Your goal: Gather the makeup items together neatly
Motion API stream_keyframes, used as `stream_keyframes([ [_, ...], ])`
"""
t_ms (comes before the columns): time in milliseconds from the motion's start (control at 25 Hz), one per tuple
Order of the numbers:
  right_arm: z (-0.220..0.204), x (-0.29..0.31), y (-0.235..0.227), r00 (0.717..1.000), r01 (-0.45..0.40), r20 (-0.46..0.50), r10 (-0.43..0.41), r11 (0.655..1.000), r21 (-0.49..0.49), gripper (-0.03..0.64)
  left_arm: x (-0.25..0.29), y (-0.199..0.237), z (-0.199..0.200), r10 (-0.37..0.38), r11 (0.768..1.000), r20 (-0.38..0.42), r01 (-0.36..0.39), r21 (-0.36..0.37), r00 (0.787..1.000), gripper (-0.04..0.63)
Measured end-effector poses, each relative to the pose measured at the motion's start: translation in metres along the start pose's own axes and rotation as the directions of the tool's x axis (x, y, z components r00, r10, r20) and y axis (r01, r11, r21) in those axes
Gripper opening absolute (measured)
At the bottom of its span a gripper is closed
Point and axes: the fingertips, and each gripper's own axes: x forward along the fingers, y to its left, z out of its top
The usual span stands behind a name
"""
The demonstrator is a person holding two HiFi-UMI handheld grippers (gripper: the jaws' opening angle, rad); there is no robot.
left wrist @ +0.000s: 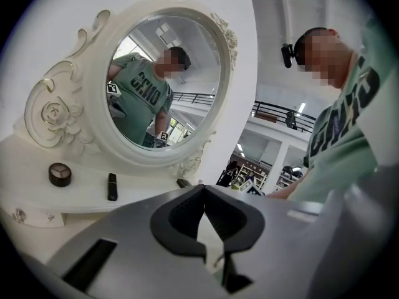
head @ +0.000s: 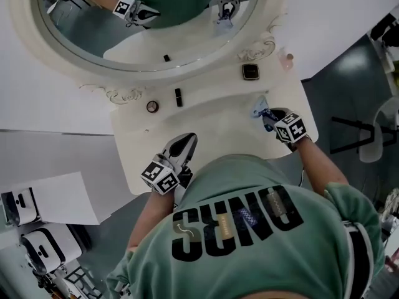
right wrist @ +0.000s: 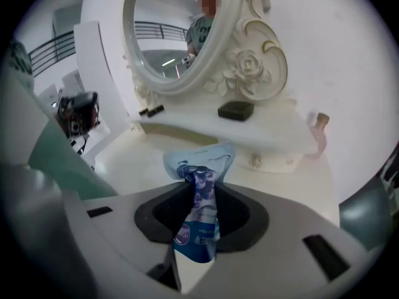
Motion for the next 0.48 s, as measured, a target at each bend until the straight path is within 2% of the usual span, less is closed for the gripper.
stream_keyframes([
  [80, 0.05, 0.003, 0.019, 0.998, 0.003, 0.068, -0.006, 0.999, 0.044, 0.101, -0.019, 0.013, 0.006, 0.007, 1.0, 0.013, -0.007, 0.003, 1.0, 0.009],
  [200, 0.118, 0.021, 0.045, 0.993, 0.02, 0.111, -0.029, 0.996, 0.086, 0.104, -0.049, 0.034, 0.016, 0.018, 1.0, 0.033, -0.018, 0.0, 0.999, 0.009],
  [320, 0.163, 0.053, 0.06, 0.992, 0.074, 0.09, -0.087, 0.988, 0.134, 0.109, -0.082, 0.053, 0.025, 0.033, 0.999, 0.048, -0.033, 0.001, 0.998, 0.009],
  [480, 0.187, 0.094, 0.062, 0.979, 0.195, 0.012, -0.202, 0.958, 0.212, 0.125, -0.13, 0.075, 0.032, 0.062, 0.998, 0.064, -0.062, -0.002, 0.996, 0.009],
])
